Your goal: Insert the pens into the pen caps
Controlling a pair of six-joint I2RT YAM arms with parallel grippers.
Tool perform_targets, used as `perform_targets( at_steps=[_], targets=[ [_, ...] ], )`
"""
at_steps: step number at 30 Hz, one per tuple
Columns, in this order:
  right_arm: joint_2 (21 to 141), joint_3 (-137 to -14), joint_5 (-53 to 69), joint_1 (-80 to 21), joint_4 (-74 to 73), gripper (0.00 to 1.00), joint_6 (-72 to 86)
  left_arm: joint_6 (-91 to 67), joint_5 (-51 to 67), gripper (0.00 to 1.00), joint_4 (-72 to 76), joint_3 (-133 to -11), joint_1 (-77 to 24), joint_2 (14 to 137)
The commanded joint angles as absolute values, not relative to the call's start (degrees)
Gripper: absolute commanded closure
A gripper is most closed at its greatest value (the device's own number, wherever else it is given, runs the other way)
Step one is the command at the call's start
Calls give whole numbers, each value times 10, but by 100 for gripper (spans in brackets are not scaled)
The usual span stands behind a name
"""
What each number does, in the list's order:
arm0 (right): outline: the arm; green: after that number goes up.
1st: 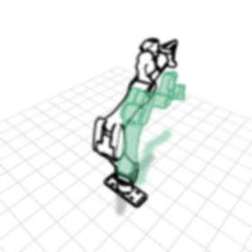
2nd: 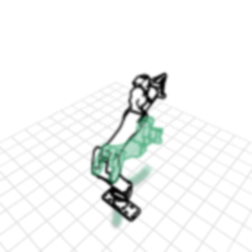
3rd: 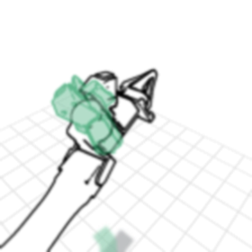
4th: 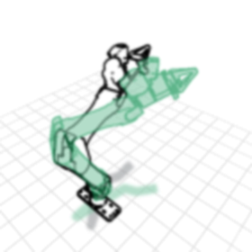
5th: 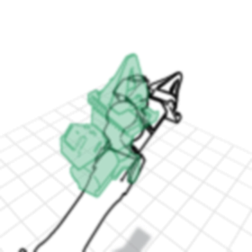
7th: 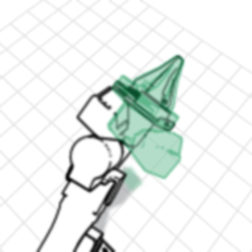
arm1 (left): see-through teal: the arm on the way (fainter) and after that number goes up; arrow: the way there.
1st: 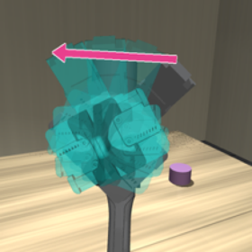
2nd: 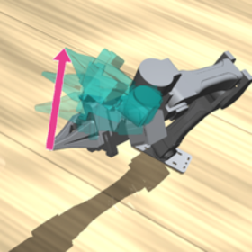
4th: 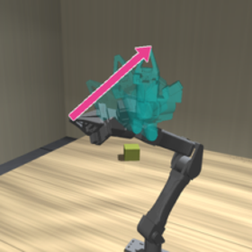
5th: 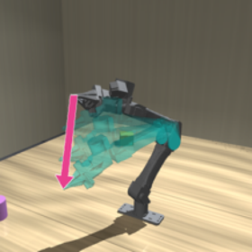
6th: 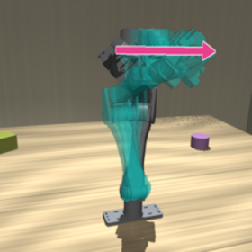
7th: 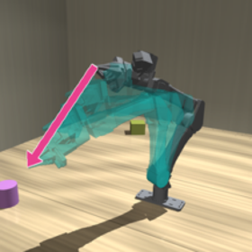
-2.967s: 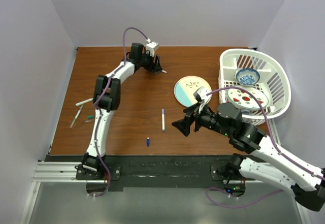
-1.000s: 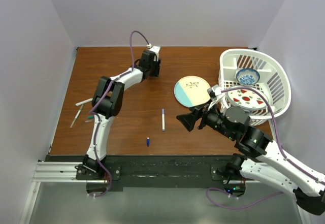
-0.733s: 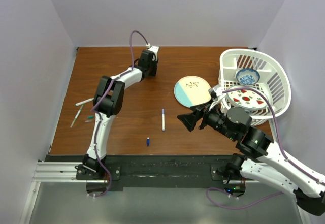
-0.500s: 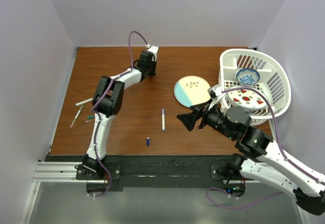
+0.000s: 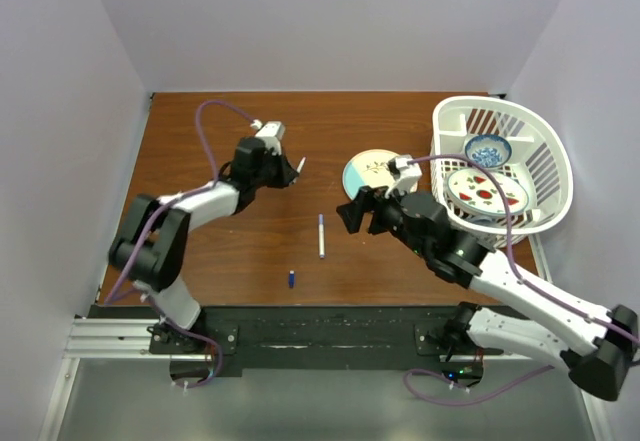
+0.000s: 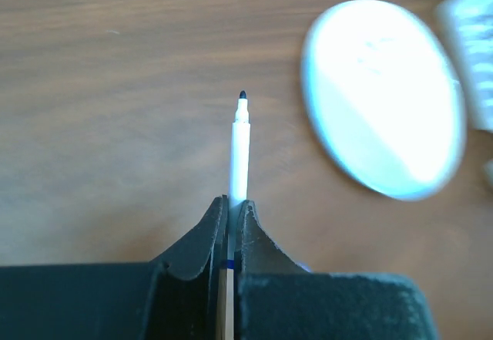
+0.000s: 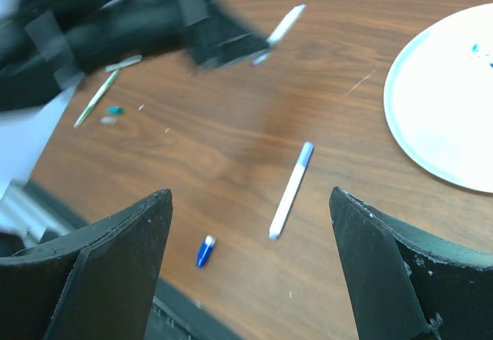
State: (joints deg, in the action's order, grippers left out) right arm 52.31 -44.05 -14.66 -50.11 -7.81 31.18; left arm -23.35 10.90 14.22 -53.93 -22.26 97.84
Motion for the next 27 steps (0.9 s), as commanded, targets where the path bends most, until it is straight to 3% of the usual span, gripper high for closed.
perform_targets(
  at_steps=[1, 7, 14, 25, 27],
  targets=[
    [566, -486, -159, -486, -5, 14, 373, -329, 248, 100, 298, -421, -222, 852],
    [634, -486, -101, -484, 106, 26, 433, -389, 338, 100, 351, -339, -233, 728],
    [671, -484, -111, -484, 164, 32, 468, -407, 352, 100, 349, -296, -239, 620],
    [729, -505, -56, -484, 229, 43, 465, -422, 366, 100, 355, -281, -241, 593],
    [736, -504, -49, -484, 235, 62, 467, -425, 371, 100, 366, -277, -241, 592]
  ],
)
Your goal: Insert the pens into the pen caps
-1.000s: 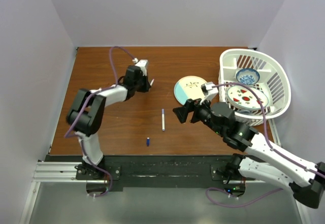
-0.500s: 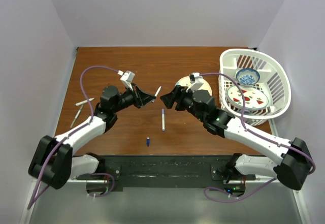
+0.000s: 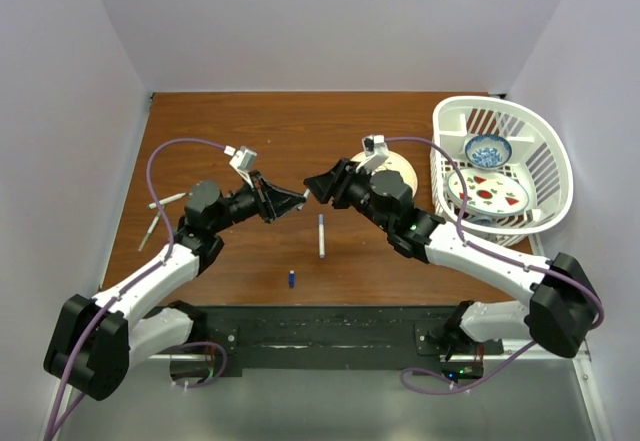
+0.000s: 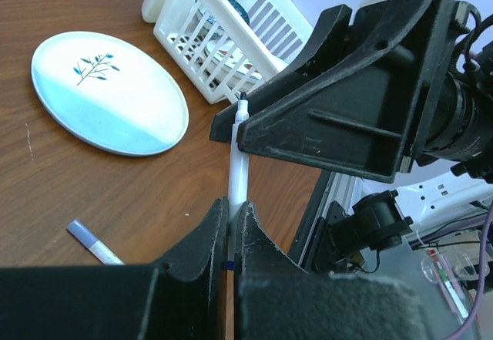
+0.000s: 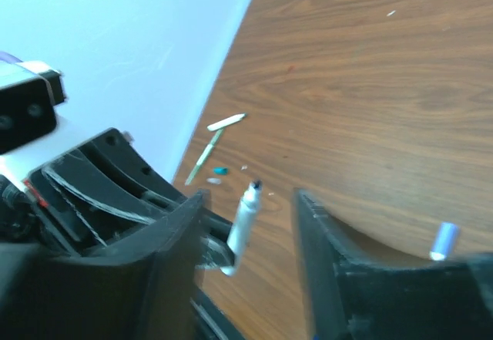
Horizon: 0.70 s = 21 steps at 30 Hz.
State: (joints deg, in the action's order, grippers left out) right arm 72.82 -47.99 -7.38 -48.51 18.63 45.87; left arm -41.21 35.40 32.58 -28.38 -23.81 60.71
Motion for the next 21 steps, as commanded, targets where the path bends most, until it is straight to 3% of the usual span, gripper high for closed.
perform_targets(
  at_steps=[1, 3, 5, 6, 9, 12, 14, 17, 21],
  targets=[
    [737, -501, -44, -484, 239, 72, 467, -427, 373, 100, 366, -278, -241, 592],
    [736, -497, -34, -484, 255, 99, 456, -426, 383, 100, 362, -281, -241, 592],
    [732, -499, -15, -484, 260, 100, 445, -423, 393, 92, 348, -291, -241, 593],
    [730, -504, -5, -484, 261, 100, 431, -421, 406, 74, 344, -294, -241, 594],
    [724, -505, 30, -484, 266, 100, 416, -403, 415, 55, 309, -308, -241, 592],
    [723, -500, 47, -484, 277, 100, 422, -390, 408, 53, 289, -315, -241, 586],
    [724, -498, 54, -484, 284, 100, 424, -391, 413, 53, 294, -315, -241, 586],
    [724, -496, 61, -484, 287, 100, 425, -393, 417, 63, 296, -315, -241, 590],
    [732, -494, 98, -484, 294, 100, 424, -412, 439, 89, 326, -310, -241, 592]
  ],
)
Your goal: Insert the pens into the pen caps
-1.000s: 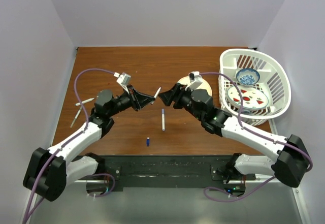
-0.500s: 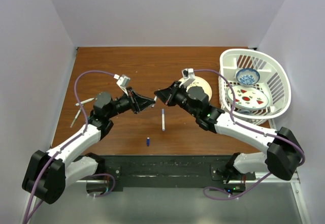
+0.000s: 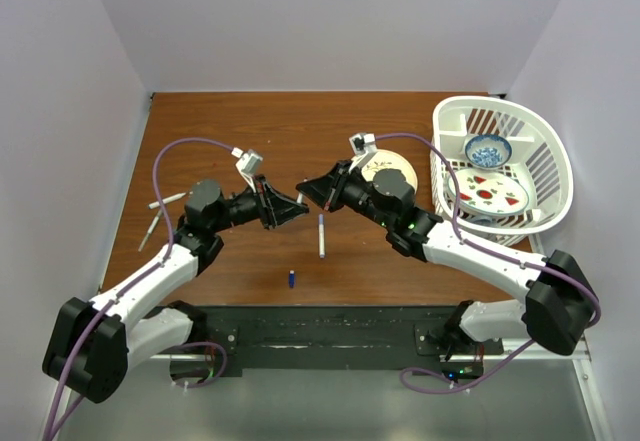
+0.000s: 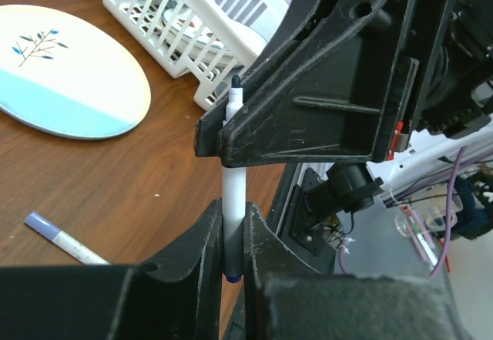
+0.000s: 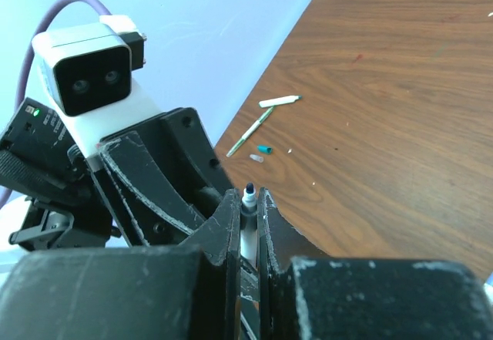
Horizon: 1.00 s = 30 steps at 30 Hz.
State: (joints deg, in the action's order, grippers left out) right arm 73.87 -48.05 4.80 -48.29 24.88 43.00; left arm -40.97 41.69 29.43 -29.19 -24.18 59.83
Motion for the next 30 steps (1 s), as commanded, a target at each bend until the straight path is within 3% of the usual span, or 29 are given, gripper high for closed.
perform_targets(
  at_steps=[1, 3, 5, 6, 8, 10, 12, 22, 30],
  targets=[
    [734, -494, 112, -483, 294, 100, 423, -416, 441, 93, 327, -312, -241, 591],
    [736, -492, 122, -484, 291, 100, 418, -417, 445, 100, 330, -314, -241, 586],
    [737, -494, 138, -484, 280, 97, 412, -420, 446, 100, 325, -317, -241, 577],
    [730, -496, 138, -484, 272, 81, 406, -420, 445, 100, 320, -319, -241, 572],
    [714, -495, 123, -484, 240, 68, 396, -404, 431, 100, 267, -332, -241, 556],
    [680, -493, 104, -484, 187, 47, 380, -368, 390, 100, 204, -353, -240, 539],
    [657, -489, 69, -484, 150, 39, 371, -349, 347, 100, 127, -361, -239, 525],
    [638, -466, 1, -492, -45, 40, 465, -282, 203, 100, -86, -365, -235, 379],
    [829, -509, -70, -610, -32, 40, 520, -254, 192, 100, -146, -346, -236, 245]
  ],
)
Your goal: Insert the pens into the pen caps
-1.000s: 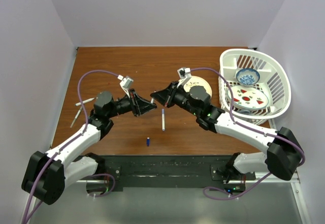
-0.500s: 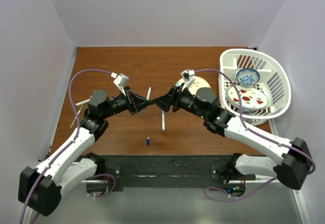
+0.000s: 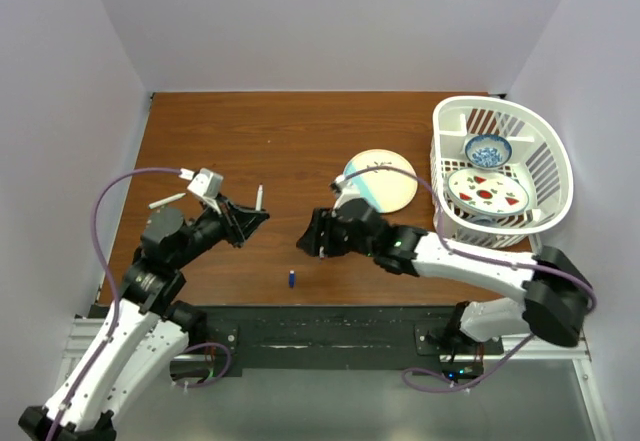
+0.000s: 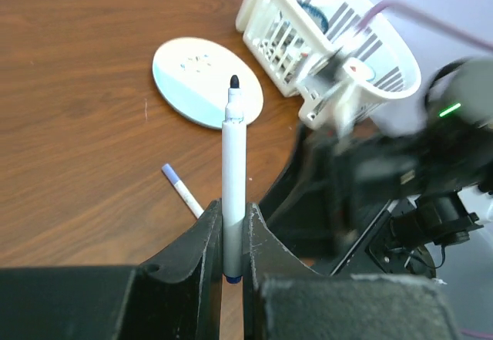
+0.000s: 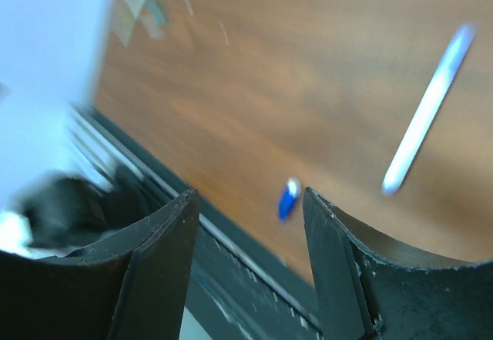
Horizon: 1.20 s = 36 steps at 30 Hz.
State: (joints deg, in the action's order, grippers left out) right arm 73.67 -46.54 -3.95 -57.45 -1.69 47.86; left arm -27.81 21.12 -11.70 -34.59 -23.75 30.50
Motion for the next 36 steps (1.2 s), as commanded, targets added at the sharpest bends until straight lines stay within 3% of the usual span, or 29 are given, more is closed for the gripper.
perform_targets(
  at_steps=[1, 8, 19, 26, 30, 34, 36],
  targets=[
    [850, -521, -62, -611, -46, 41, 526, -254, 193, 100, -146, -347, -236, 216],
    [959, -575, -72, -619, -81, 48, 609, -252, 179, 100, -147, -343, -237, 121],
    [1032, -643, -123, -656, -173, 50, 617, -248, 180, 100, -154, -345, -237, 133],
    [1085, -681, -158, -678, -230, 56, 609, -246, 185, 100, -152, -345, -237, 123],
    [1110, -706, -167, -691, -256, 66, 599, -248, 181, 100, -153, -344, -237, 125],
    [1100, -703, -167, -690, -254, 98, 584, -249, 178, 100, -151, -342, -237, 134],
    [1079, -704, -184, -689, -257, 100, 571, -252, 178, 100, -149, -340, -237, 144]
  ],
)
